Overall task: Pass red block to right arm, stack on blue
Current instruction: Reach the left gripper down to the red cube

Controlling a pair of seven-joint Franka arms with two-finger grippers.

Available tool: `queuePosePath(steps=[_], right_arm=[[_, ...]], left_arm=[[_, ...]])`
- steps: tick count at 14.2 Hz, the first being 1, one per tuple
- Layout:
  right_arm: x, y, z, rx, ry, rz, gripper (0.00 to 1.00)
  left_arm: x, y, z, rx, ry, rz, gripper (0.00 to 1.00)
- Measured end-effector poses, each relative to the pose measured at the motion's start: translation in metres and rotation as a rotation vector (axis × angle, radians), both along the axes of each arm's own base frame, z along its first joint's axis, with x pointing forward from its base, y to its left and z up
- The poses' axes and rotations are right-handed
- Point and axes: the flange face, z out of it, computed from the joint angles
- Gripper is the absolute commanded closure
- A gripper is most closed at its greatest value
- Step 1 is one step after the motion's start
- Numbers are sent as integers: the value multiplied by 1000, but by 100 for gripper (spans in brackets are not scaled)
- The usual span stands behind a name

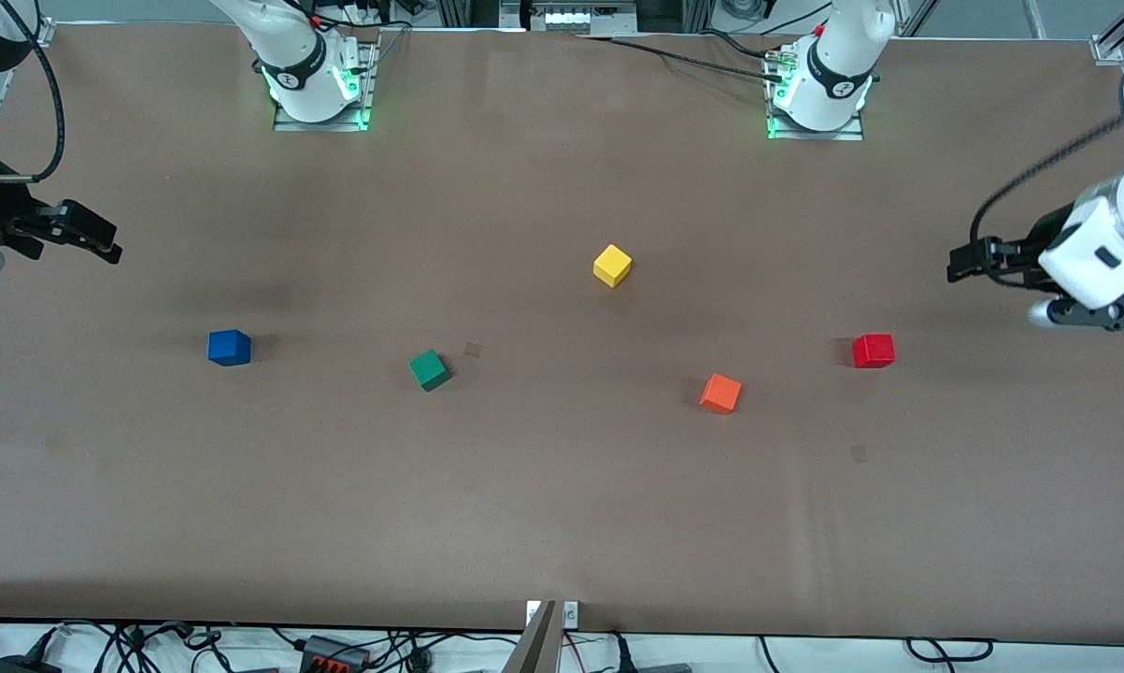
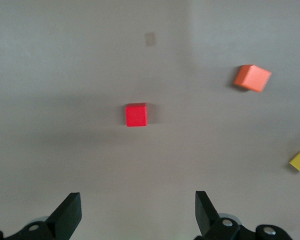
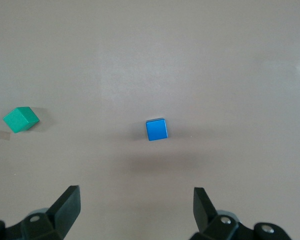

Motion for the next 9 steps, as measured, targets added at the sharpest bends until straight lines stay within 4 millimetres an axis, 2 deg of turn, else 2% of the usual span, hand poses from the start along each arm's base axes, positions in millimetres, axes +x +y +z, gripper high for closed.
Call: queuePosePath(steps=[2,5,7,9], right_arm=[[0,0,0,0,0,0,0],[0,0,0,-1,0,0,0],[0,0,0,-1,0,0,0],[0,-1,0,-1,0,-1,0]], left_arm=[[16,15,-39,-2,21,18,0],[39,17,-97,-2,1,9,0],[44,16,-133,0,-30,8,0],[36,16,-169,1,-45,7,0]])
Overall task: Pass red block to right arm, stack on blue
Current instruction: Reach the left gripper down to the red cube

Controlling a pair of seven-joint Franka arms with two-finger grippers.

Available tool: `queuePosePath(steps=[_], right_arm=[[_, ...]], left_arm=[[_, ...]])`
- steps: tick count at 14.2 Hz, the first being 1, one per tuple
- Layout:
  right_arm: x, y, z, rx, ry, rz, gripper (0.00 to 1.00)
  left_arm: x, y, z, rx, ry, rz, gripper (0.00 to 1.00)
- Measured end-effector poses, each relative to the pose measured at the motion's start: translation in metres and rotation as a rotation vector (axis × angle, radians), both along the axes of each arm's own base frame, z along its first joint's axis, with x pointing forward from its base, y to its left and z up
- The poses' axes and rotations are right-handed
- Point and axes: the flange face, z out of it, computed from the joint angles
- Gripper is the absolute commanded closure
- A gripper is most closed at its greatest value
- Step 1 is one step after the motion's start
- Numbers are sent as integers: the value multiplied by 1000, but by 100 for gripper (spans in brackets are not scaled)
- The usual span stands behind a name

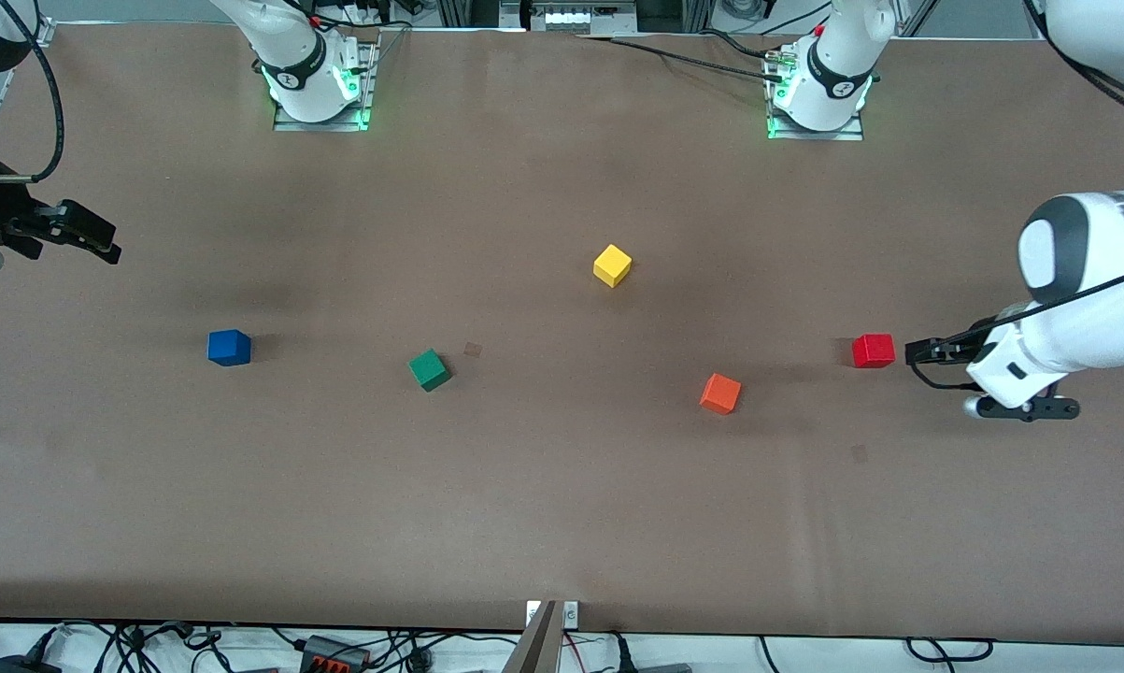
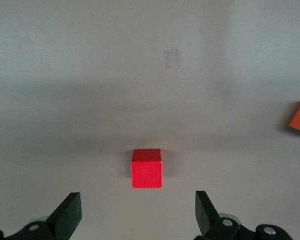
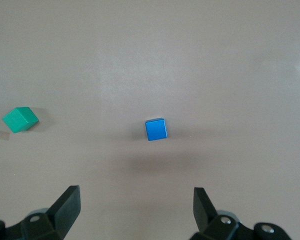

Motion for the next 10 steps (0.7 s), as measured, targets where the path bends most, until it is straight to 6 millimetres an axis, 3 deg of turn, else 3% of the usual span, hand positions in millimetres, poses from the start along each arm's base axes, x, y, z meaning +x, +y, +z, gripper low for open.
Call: queuePosePath(steps=[6,10], right_arm=[[2,0,-4,0,9,0,0],[2,0,-6,1,13,0,0]], left_arm=[[-39,-2,-87,5,-83,-14,0],[-65,-3,-122,8,-120,-24,0]])
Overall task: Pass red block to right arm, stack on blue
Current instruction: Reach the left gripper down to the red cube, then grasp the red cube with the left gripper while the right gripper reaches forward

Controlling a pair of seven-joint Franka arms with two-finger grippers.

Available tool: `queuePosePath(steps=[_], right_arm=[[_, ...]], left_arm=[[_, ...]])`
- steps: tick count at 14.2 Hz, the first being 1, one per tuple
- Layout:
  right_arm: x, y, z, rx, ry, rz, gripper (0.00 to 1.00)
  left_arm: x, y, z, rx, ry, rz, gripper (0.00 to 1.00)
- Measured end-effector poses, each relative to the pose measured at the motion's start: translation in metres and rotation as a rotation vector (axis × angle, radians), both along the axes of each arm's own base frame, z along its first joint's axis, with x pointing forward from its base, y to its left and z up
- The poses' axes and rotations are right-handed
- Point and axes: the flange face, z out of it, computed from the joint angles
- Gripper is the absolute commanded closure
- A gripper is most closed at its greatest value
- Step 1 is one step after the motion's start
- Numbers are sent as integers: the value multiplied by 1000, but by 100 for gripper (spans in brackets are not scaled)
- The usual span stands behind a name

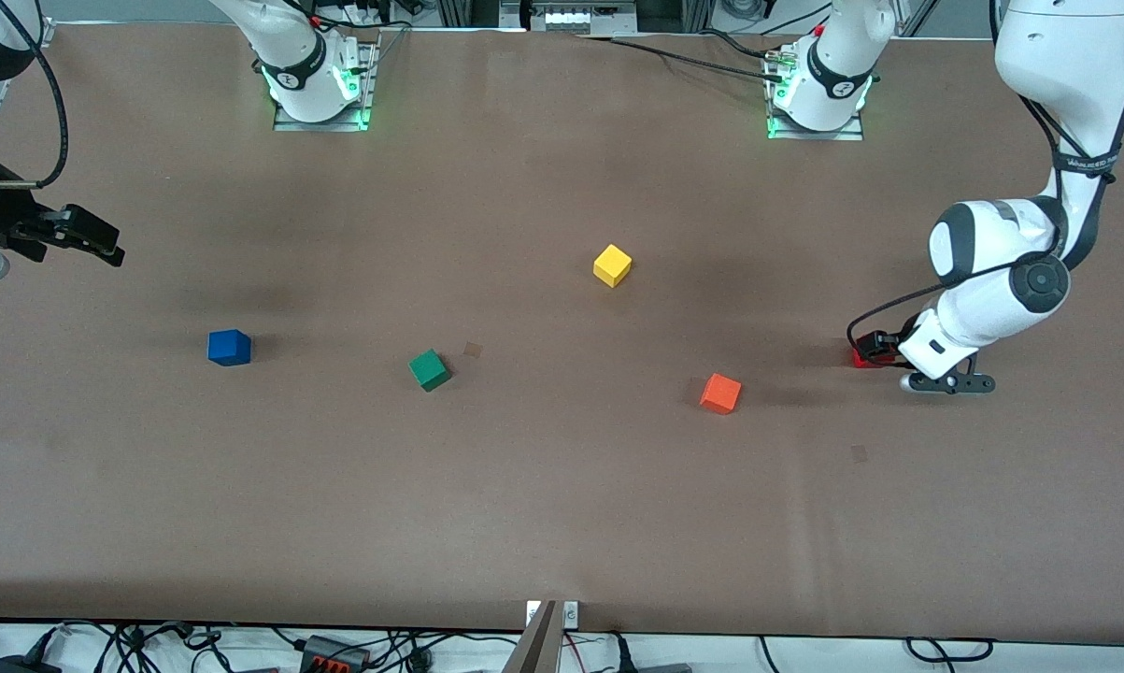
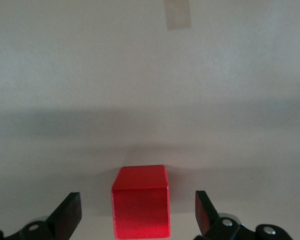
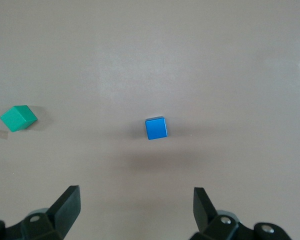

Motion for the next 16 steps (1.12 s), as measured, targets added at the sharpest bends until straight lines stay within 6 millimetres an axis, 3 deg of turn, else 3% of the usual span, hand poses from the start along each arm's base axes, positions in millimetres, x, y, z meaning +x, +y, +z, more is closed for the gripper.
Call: queuePosePath(steps=[3,5,8,9,14,16], right_arm=[[0,0,0,0,0,0,0],[0,0,0,0,0,0,0],[0,0,0,0,2,0,0],[0,0,-1,0,4,0,0],[0,0,-5,1,25,0,0],[0,0,-11,3,49,0,0]], left_arm=[[-5,0,-13,0,8,-2,2],[-7,0,-21,-1,22,-4,18],[-9,0,-30,-2,33,-14,56],[-9,0,-30,-2,33,-15,63],[-6,0,-28,-3,28,-42,70],[3,-1,-18,-8,26,-132,70]])
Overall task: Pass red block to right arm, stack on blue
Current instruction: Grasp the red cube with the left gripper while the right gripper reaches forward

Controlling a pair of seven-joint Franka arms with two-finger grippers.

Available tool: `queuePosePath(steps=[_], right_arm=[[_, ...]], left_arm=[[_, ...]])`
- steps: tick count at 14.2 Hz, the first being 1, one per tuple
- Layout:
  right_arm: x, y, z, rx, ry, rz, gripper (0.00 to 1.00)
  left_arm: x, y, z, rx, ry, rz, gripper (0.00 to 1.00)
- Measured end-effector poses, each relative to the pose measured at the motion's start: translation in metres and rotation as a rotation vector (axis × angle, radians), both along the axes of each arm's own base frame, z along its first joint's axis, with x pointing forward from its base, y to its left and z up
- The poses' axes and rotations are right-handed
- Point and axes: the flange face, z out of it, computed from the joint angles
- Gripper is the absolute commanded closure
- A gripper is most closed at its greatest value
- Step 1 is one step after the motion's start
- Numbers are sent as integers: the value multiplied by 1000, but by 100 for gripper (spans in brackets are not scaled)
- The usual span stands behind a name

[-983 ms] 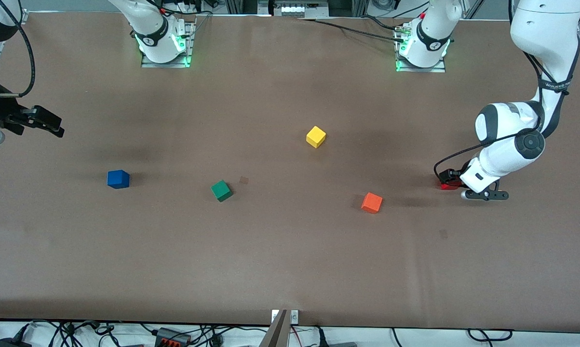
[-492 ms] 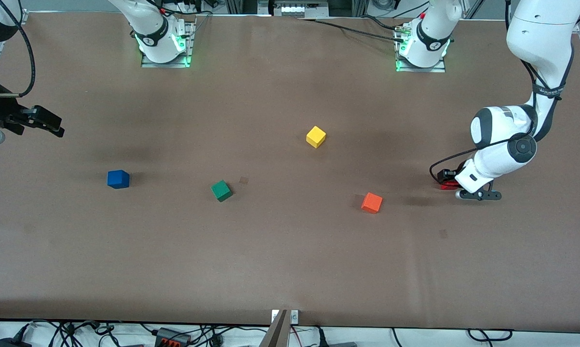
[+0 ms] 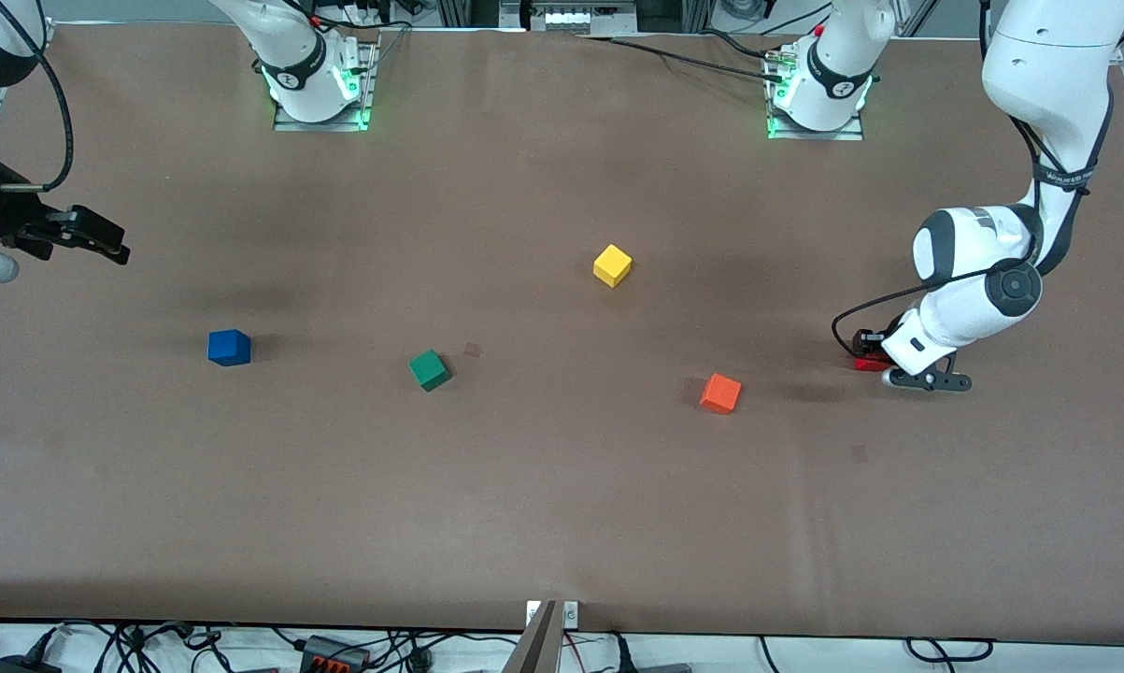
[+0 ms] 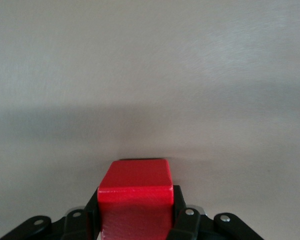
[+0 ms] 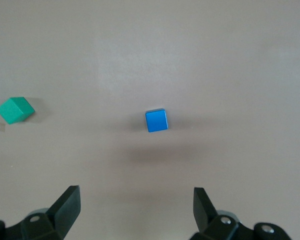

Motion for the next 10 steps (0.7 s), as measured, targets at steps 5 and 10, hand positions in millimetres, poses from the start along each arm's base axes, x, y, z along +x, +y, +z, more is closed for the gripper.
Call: queuePosePath(steps=[5,10], right_arm=[[4,1,-22,14,60,9,0],[9,29,-43,231,108,37,0]], left_arm=[[39,17,54,-32,31,-368,70],[50,13,77,-99,64,-780,77]])
